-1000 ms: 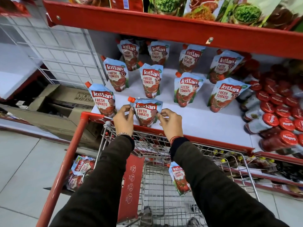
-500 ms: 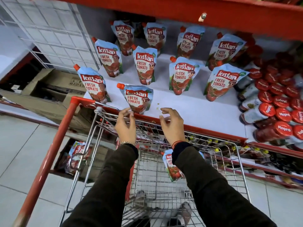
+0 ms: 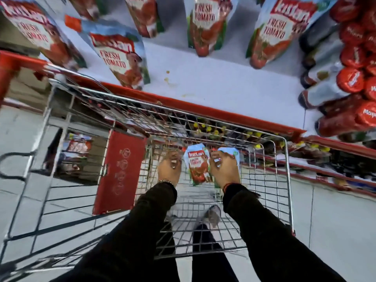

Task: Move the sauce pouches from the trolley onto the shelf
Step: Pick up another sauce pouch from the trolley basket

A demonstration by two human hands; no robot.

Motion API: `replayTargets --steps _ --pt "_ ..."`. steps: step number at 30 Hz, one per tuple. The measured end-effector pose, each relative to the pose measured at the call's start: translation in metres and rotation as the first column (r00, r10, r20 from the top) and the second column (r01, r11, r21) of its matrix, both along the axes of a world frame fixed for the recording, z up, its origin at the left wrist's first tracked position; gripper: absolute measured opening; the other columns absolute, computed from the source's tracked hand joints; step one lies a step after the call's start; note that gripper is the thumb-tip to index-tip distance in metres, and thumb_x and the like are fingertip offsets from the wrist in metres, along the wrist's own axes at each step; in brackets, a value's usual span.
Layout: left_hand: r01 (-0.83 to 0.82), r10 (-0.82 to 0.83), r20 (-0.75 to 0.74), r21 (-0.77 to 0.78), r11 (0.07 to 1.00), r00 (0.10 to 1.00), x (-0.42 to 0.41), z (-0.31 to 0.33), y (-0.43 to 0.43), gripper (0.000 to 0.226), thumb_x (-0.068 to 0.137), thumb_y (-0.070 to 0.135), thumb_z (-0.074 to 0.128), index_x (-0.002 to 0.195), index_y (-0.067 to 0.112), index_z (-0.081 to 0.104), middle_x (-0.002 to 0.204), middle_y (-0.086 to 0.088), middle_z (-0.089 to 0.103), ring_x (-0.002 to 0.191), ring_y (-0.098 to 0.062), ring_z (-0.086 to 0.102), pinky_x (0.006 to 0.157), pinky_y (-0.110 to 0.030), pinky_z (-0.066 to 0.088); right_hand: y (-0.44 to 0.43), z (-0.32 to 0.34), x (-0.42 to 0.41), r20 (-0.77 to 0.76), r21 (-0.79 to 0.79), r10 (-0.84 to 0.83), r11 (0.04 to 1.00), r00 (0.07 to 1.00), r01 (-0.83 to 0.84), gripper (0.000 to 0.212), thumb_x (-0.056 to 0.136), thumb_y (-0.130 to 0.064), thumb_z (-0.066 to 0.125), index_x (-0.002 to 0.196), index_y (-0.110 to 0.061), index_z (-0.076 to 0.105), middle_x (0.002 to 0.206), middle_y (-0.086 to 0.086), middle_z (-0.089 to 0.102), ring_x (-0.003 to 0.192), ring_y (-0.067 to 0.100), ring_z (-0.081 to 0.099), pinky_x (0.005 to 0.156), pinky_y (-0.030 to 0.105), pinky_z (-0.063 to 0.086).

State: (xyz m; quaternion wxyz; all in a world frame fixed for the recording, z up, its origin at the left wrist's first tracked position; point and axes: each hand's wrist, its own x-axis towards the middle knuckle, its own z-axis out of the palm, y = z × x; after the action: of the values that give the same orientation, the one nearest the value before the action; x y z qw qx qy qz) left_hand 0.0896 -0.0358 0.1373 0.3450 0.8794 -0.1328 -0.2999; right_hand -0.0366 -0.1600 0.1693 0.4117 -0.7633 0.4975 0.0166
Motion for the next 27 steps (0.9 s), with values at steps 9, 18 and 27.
replayTargets --steps 9,18,27 --pt "0.221 -0.14 -0.264 0.308 0.926 0.954 -0.021 -0.101 -0.027 0.039 0.104 0.02 0.038 0.138 0.007 0.052 0.14 -0.015 0.057 0.124 -0.032 0.056 0.102 -0.034 0.044 -0.017 -0.091 -0.017 -0.245 0.105 0.076 0.993 0.966 -0.051 0.026 0.092 -0.012 0.057 0.115 -0.006 0.07 0.115 0.018 0.072 0.108 0.033 0.066 0.084 0.031 0.048" --pt "-0.252 0.352 -0.577 0.249 0.935 0.737 -0.012 -0.156 -0.035 0.035 0.092 -0.002 0.054 0.126 -0.008 0.057 0.118 -0.024 0.065 0.094 -0.035 0.065 0.096 -0.048 0.053 -0.014 -0.14 -0.001 -0.271 0.138 0.118 0.987 0.955 -0.082 0.022 0.093 -0.011 0.055 0.107 0.004 0.065 0.111 0.025 0.069 0.103 0.04 0.064 0.08 0.04 0.05" --pt "-0.354 0.385 -0.569 0.17 0.92 0.727 -0.012 -0.138 -0.021 0.014 0.089 0.0 0.059 0.081 0.005 0.069 0.11 -0.024 0.071 0.097 -0.038 0.069 0.092 -0.054 0.057 -0.008 -0.125 -0.013 -0.134 0.163 -0.102 0.979 0.986 0.124 0.023 0.093 -0.007 0.06 0.111 0.003 0.069 0.114 0.019 0.072 0.104 0.032 0.068 0.093 0.032 0.052"
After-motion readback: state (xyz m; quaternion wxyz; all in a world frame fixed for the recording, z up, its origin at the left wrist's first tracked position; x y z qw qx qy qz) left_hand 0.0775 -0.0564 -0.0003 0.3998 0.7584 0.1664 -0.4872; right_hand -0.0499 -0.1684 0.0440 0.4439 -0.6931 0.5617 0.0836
